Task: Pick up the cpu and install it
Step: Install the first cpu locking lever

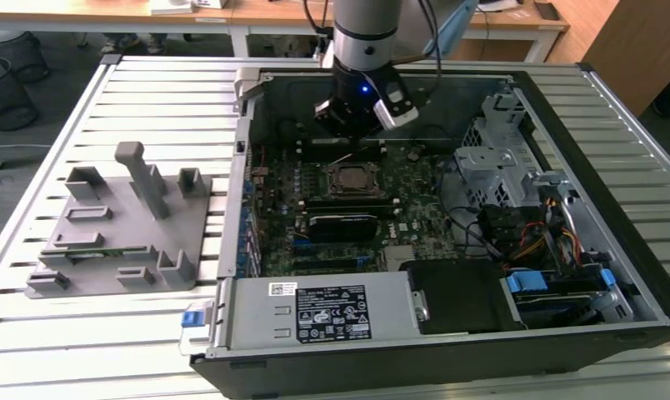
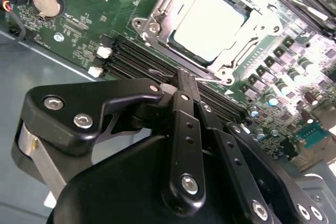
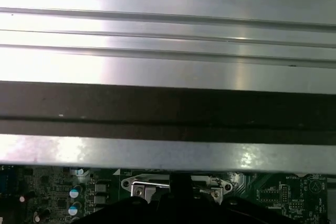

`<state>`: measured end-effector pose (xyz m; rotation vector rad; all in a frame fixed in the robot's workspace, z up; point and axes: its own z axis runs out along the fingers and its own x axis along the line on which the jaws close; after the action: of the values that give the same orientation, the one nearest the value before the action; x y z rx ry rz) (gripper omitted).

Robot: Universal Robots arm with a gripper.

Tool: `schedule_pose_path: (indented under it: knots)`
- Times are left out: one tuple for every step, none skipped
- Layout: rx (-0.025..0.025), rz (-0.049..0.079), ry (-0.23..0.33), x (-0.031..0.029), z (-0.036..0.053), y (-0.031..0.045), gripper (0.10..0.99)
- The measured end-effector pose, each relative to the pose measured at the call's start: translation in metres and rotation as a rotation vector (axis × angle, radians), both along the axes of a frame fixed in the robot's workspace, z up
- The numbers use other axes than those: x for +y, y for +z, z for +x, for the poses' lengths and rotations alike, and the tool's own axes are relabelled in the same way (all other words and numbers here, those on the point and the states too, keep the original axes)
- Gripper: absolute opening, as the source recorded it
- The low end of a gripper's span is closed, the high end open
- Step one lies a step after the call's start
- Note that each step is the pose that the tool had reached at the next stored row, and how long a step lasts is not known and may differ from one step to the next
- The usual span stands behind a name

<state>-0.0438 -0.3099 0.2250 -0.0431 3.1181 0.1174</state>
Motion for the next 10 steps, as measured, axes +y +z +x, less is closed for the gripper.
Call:
schedule_pose_path:
  knots:
    - [0.0,0.0,0.0,0.0004,0.0011,-0.0003,0.106]
    - [0.0,0.0,0.0,0.0008,0.0021,-0.0008,0.106]
    - [-0.0001,0.0,0.0,0.0011,0.0029,-0.0013,0.106]
    - [-0.0001,-0.001,0.0,0.0014,0.0035,-0.0019,0.106]
    - [0.0,-0.002,0.0,0.0016,0.0042,-0.0026,0.106]
    - [0.0,-0.002,0.0,0.0018,0.0047,-0.0033,0.106]
    - [0.0,-0.003,0.0,0.002,0.0053,-0.004,0.106]
    - [0.0,-0.003,0.0,0.0022,0.0059,-0.0047,0.106]
    - [0.0,-0.003,0.0,0.0024,0.0065,-0.0055,0.106]
    - [0.0,-0.004,0.0,0.0025,0.0071,-0.0062,0.106]
